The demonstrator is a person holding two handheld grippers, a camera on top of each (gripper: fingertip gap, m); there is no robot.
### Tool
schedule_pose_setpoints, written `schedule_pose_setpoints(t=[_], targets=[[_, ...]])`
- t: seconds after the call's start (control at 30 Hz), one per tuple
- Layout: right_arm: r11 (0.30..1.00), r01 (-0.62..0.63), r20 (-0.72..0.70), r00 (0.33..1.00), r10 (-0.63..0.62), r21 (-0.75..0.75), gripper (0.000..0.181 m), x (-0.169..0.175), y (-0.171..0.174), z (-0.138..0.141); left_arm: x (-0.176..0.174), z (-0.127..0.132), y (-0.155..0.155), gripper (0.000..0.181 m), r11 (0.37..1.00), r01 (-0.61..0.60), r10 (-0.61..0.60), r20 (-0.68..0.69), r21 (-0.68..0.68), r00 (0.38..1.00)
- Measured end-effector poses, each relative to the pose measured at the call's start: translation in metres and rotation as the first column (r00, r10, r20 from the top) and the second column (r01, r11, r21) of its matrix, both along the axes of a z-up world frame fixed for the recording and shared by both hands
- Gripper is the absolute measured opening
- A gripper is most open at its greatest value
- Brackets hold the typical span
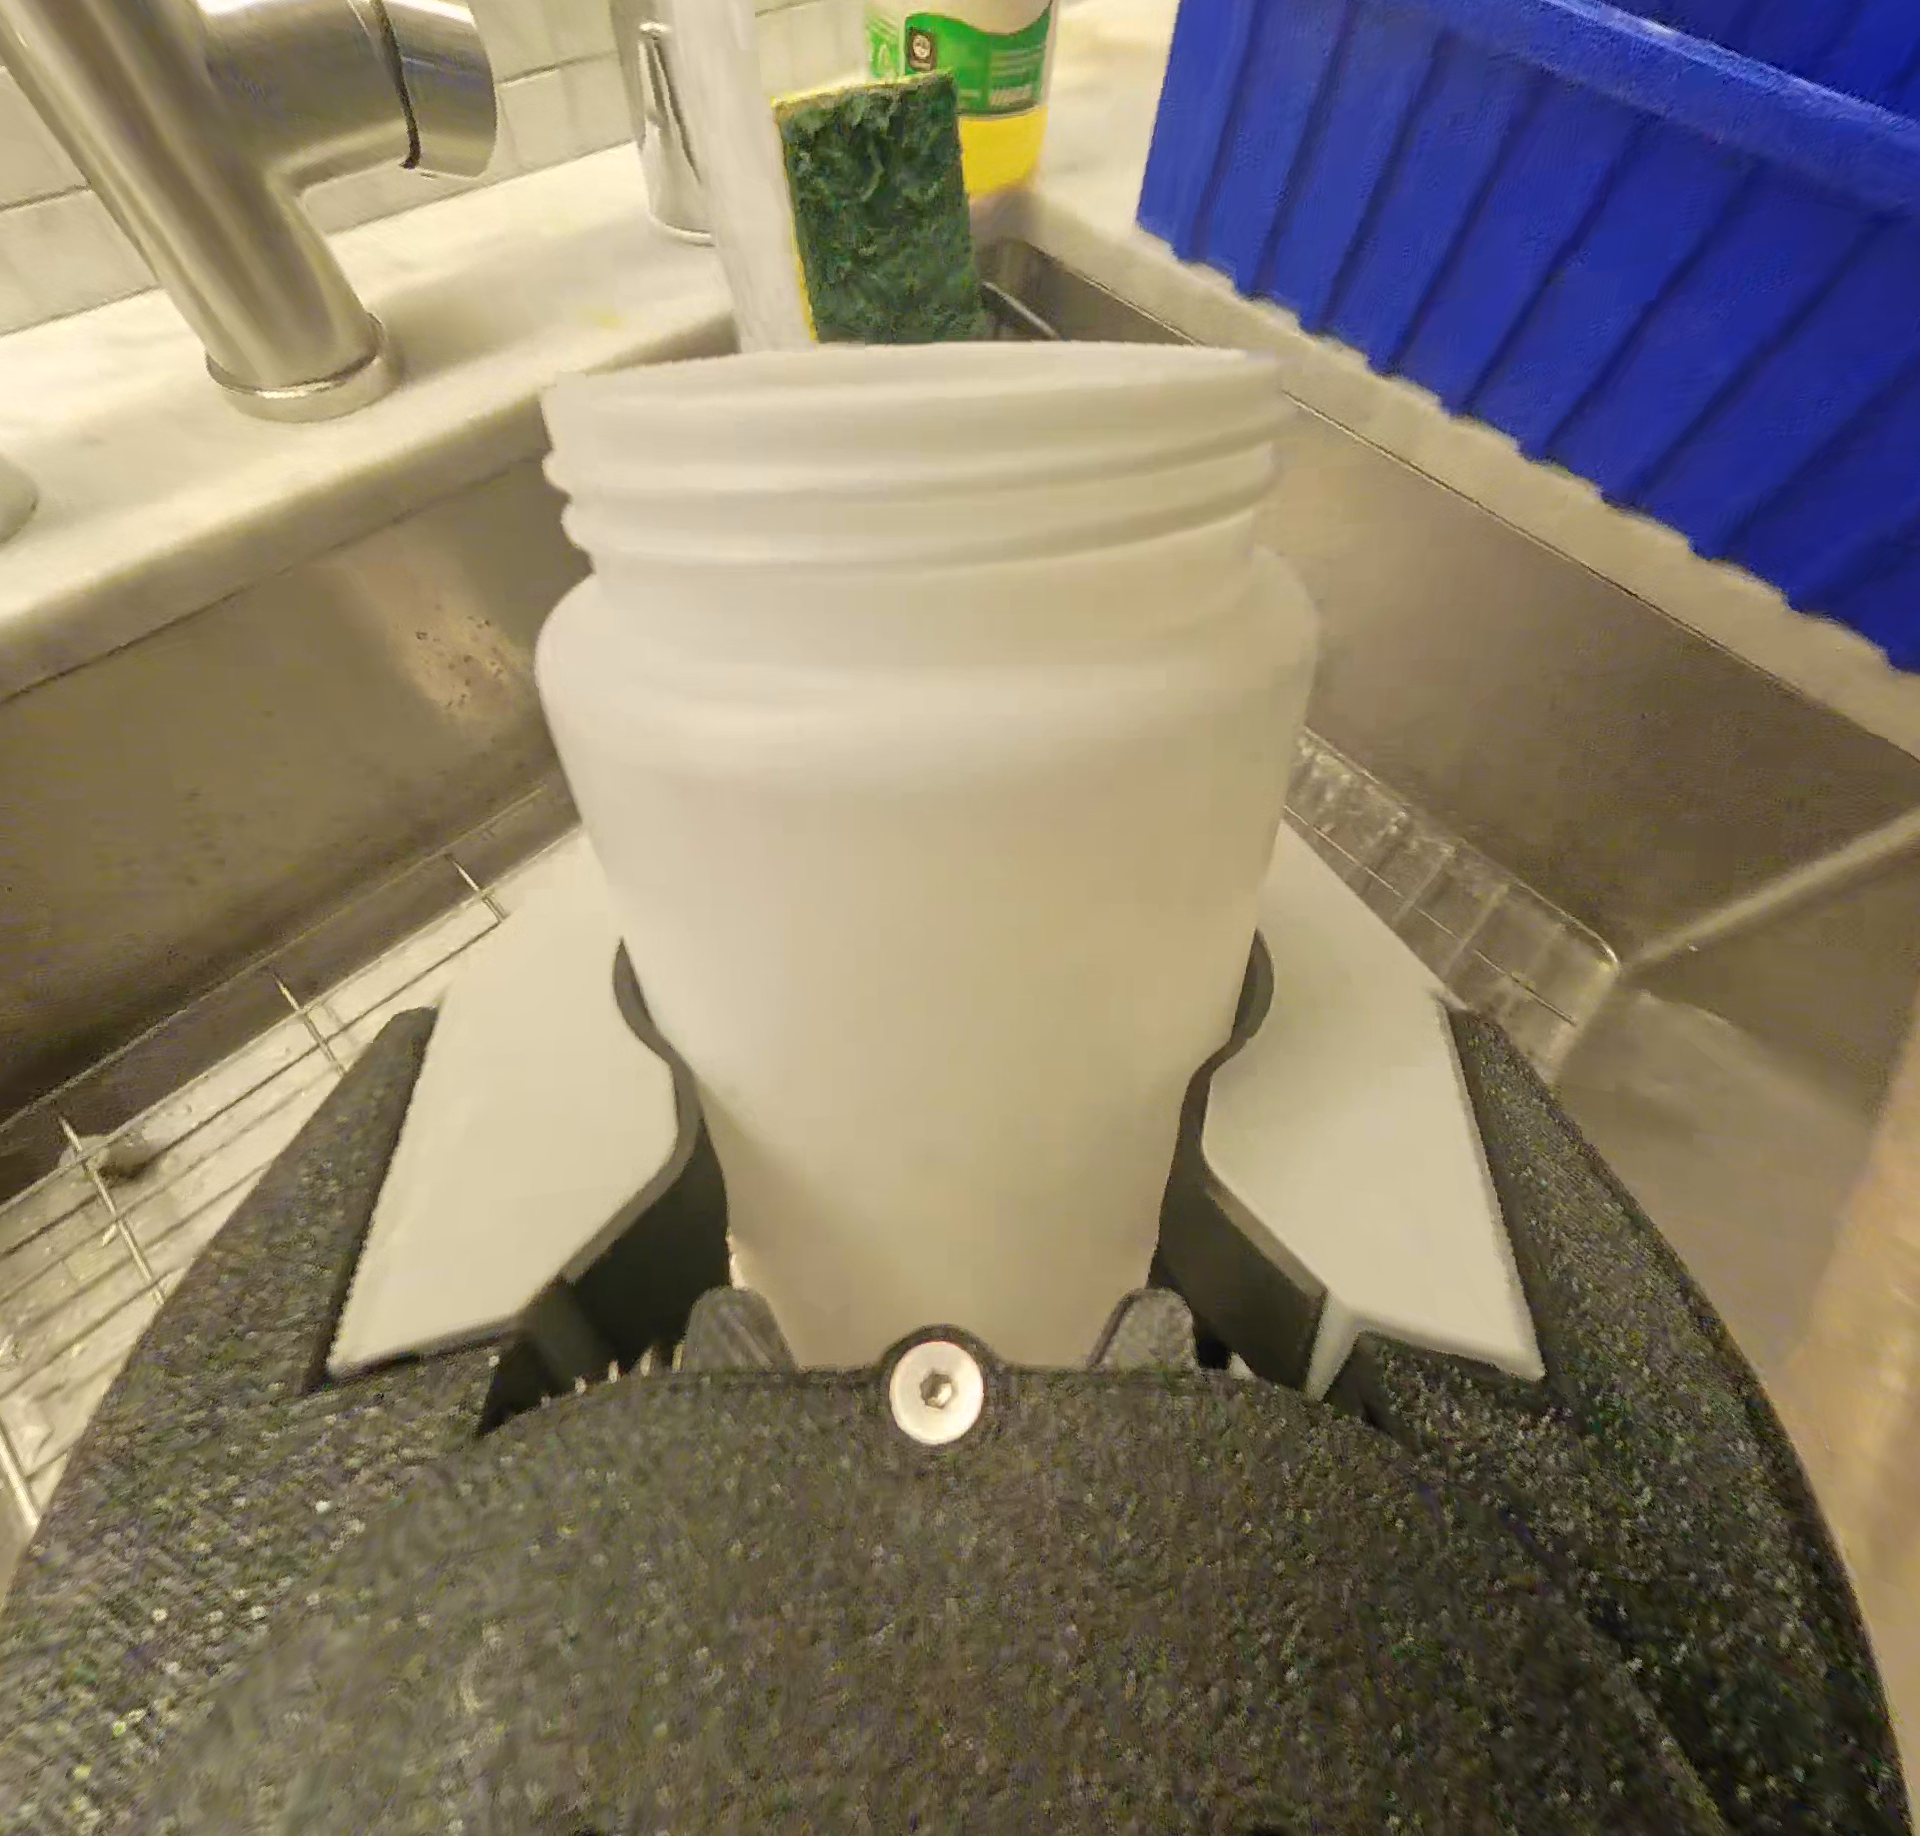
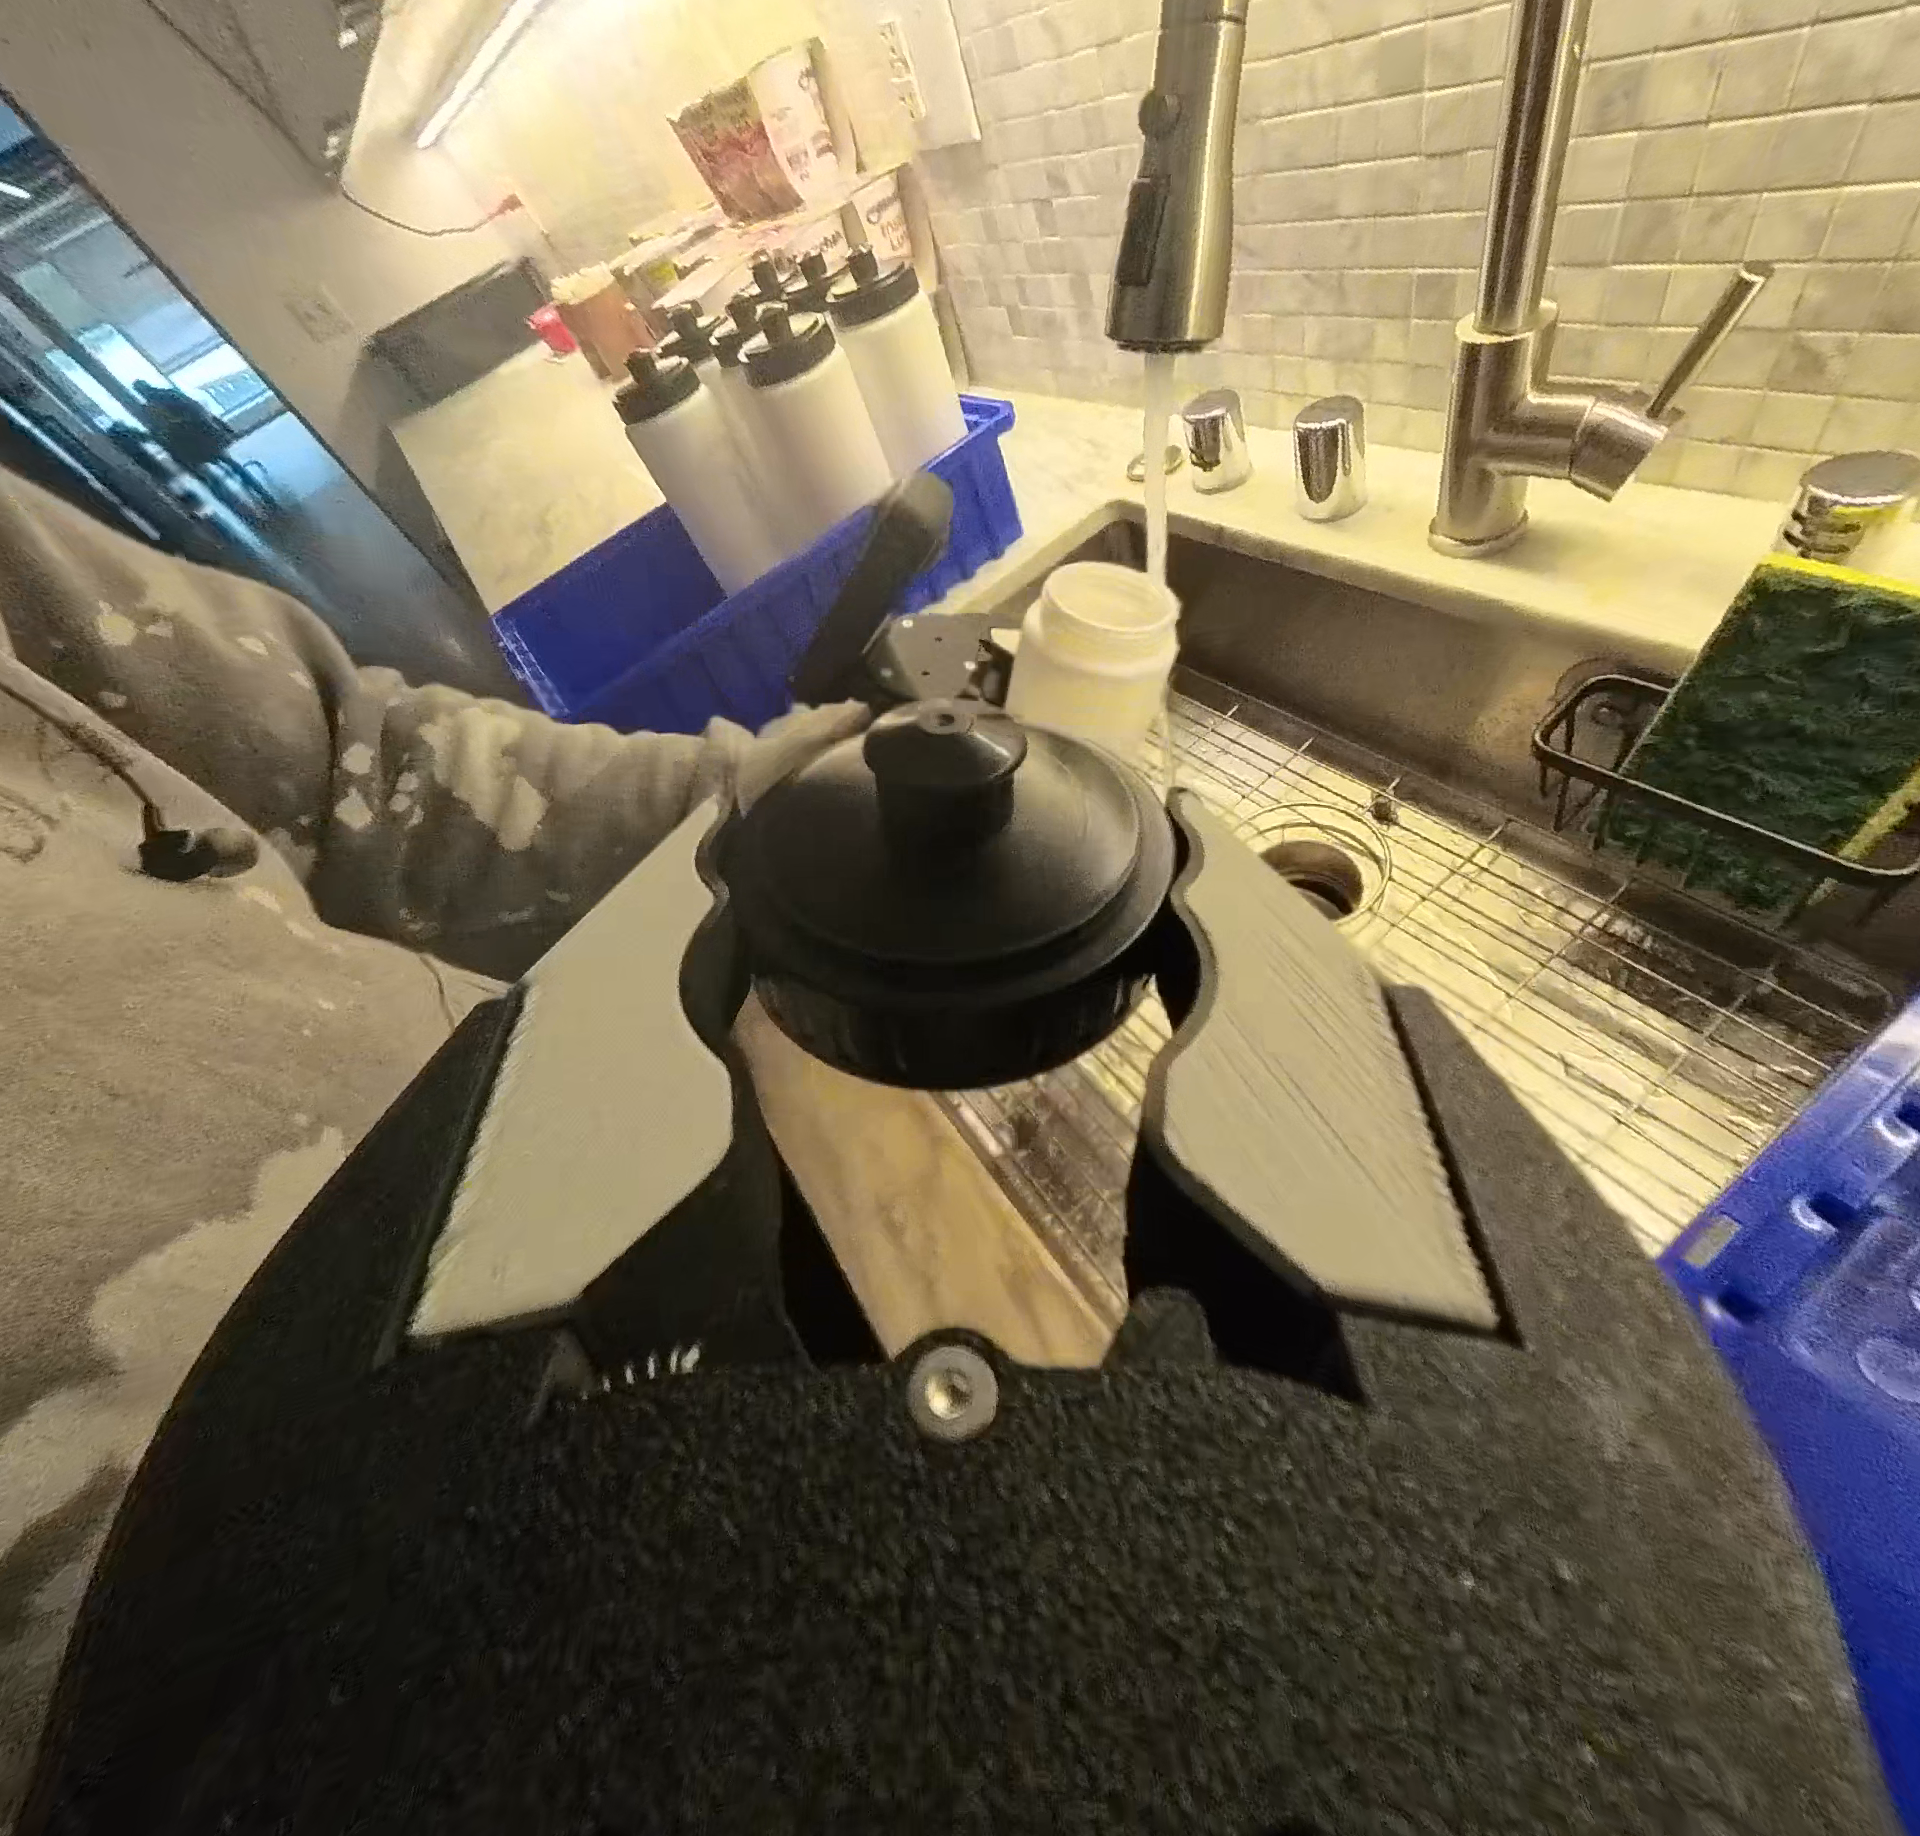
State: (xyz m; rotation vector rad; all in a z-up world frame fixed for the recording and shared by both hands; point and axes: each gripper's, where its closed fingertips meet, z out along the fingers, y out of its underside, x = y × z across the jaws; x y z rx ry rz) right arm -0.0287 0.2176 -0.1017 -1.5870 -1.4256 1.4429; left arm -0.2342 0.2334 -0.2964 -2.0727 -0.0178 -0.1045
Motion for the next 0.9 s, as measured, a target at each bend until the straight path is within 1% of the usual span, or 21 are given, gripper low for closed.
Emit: schedule_pose_setpoints(t=[0.17,0.3,0.57,0.9], targets=[[0.999,0.048,0.020,0.999,-0.048,-0.025,0.079,-0.008,0.009,-0.003,-0.013,0.009,0.038,0.106,0.998,0.014,-0.014,-0.007,0.067,1.000],[0.997,0.071,0.028,0.997,-0.070,-0.024,0.079,-0.015,0.016,-0.003,-0.015,0.017,0.051,0.105,0.994,0.033,-0.032,-0.017,0.102,0.999],[0.997,0.070,0.032,0.997,-0.069,-0.032,0.079,-0.030,0.014,-0.008,-0.018,0.023,0.052,0.105,0.991,0.034,-0.029,-0.040,0.129,0.999],[0.997,0.071,0.049,0.996,-0.069,-0.040,0.079,-0.038,0.006,-0.012,-0.018,0.024,0.048,0.105,0.986,0.043,-0.034,-0.056,0.161,0.998]])
